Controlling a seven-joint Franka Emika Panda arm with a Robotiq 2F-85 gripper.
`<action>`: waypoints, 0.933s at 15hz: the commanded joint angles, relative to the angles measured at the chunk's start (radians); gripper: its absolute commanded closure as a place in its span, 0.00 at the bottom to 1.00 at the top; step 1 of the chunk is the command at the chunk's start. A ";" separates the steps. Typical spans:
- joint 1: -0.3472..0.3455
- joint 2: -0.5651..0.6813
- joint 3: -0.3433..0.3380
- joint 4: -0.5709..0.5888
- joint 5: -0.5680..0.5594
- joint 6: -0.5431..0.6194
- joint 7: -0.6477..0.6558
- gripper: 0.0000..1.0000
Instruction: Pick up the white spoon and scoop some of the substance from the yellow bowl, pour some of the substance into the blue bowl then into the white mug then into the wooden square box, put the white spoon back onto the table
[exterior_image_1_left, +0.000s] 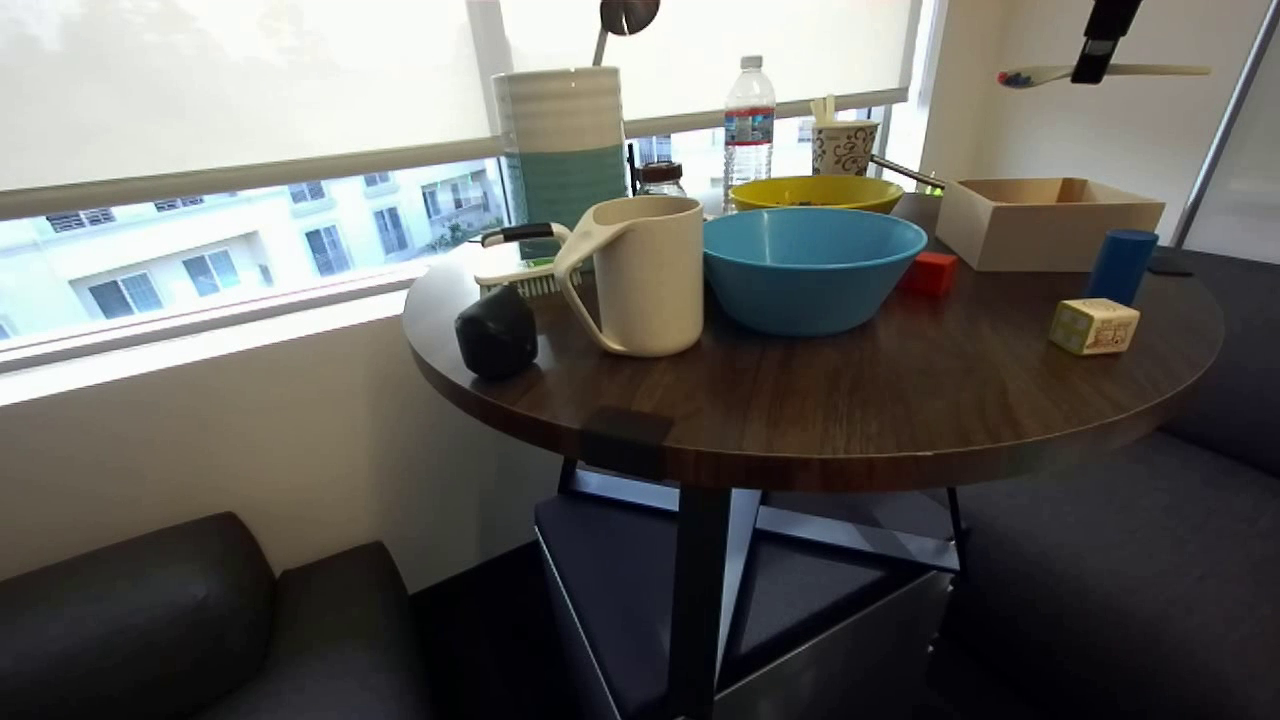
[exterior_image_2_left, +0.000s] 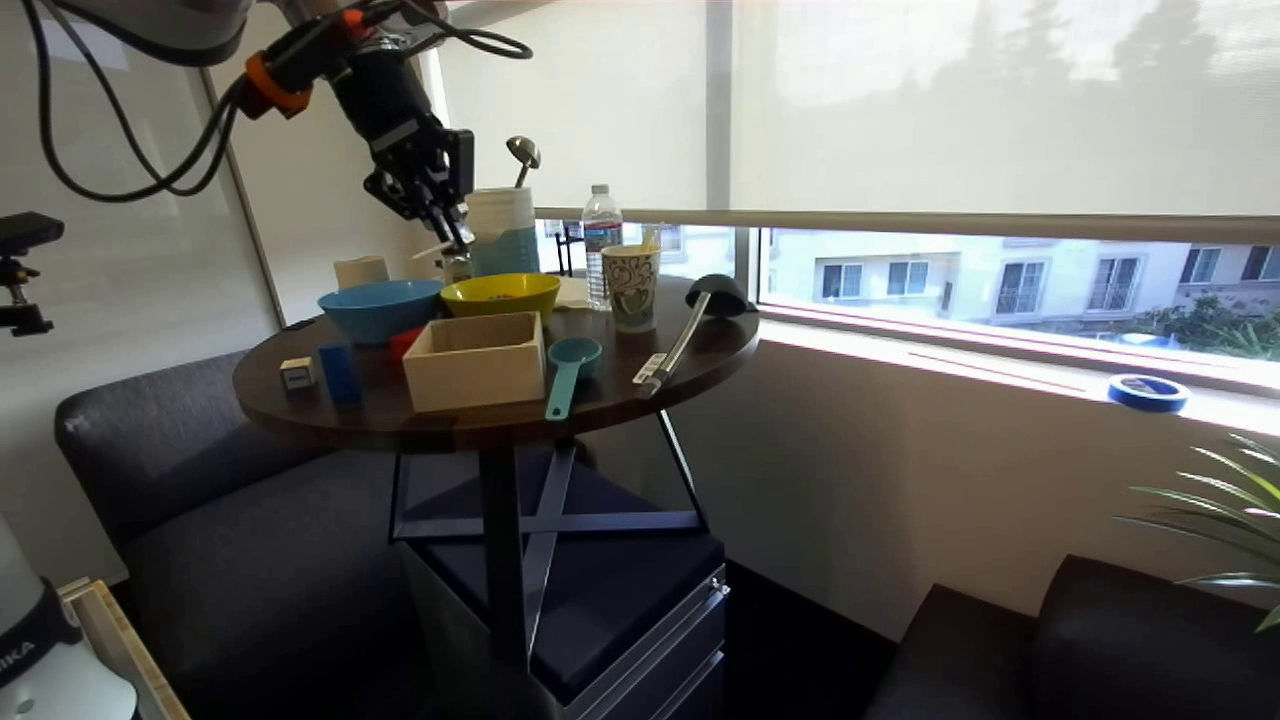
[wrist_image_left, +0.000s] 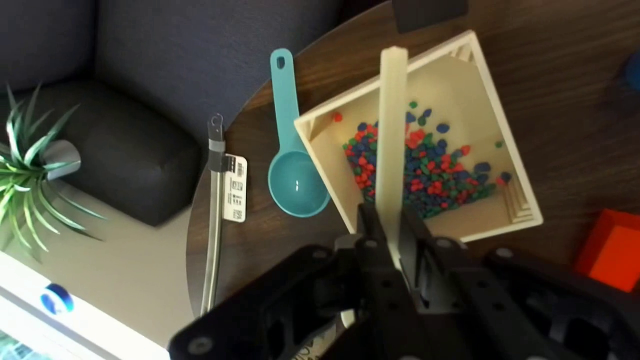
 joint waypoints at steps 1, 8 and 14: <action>-0.037 0.016 0.014 -0.001 -0.029 -0.045 0.038 0.97; -0.035 0.019 0.050 -0.018 -0.132 -0.183 0.029 0.97; -0.004 0.012 0.102 -0.048 -0.272 -0.184 0.027 0.97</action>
